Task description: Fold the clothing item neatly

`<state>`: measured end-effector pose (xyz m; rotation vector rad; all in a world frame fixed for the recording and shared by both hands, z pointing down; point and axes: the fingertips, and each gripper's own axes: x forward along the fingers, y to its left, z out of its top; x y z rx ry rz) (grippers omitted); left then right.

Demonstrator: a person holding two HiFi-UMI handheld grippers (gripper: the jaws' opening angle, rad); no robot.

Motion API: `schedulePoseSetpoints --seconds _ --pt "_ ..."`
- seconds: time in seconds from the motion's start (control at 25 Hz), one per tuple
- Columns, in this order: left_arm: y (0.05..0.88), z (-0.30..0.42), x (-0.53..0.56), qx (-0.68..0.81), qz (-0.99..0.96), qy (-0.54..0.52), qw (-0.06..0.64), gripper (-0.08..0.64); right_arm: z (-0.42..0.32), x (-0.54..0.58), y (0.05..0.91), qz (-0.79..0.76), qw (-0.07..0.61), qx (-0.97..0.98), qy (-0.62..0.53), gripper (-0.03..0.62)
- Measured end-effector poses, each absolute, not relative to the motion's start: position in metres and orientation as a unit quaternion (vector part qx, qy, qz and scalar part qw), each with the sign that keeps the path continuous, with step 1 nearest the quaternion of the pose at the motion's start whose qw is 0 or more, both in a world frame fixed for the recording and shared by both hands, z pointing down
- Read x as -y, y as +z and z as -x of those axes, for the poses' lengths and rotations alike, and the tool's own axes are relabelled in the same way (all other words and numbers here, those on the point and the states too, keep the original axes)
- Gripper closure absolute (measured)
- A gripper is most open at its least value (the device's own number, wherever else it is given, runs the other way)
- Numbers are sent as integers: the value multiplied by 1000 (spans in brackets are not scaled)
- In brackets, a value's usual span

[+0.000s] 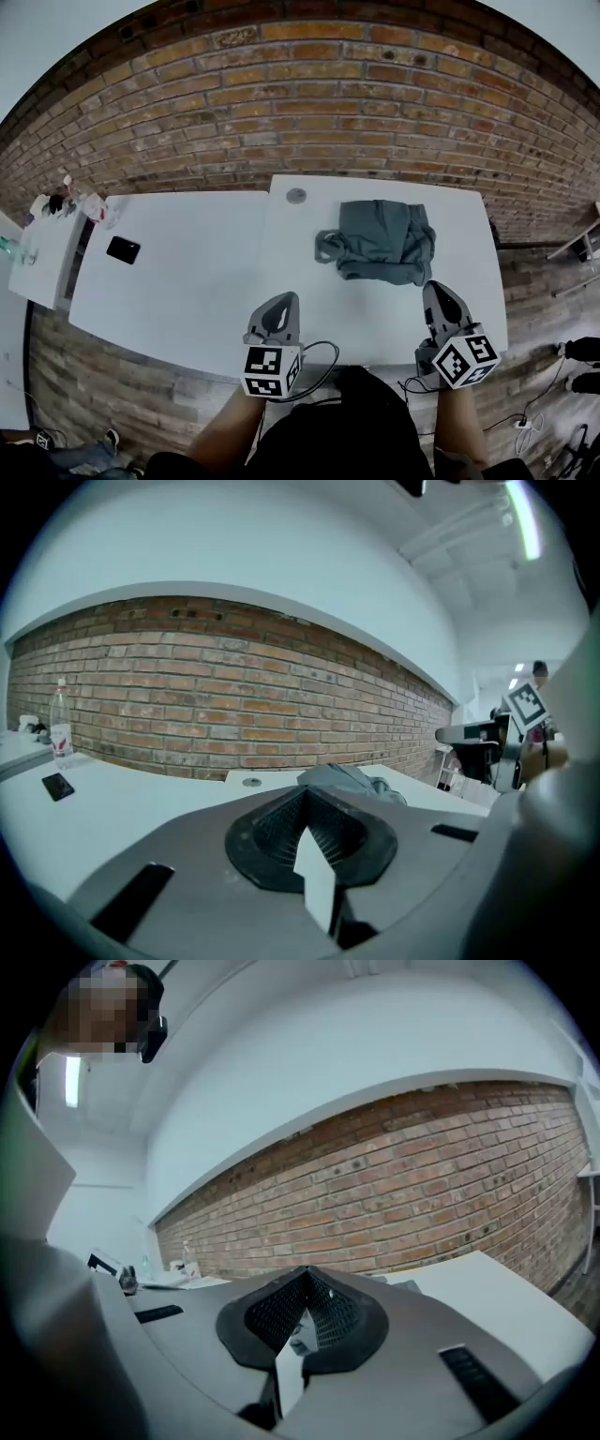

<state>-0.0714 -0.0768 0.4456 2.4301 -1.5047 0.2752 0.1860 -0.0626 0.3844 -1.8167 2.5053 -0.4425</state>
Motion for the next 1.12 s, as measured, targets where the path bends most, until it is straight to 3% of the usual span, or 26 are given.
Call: schedulePoseSetpoints --seconds 0.28,0.64,0.96,1.12 --pt "465 113 13 501 -847 89 157 561 -164 -43 376 623 -12 -769 -139 591" --pt "462 124 -46 515 -838 106 146 561 -157 -87 358 608 27 -781 -140 591" --pt "446 69 -117 522 -835 104 140 561 -201 -169 353 591 -2 -800 -103 591" --pt "446 27 -166 524 -833 97 150 561 -243 -222 364 587 17 -802 -109 591"
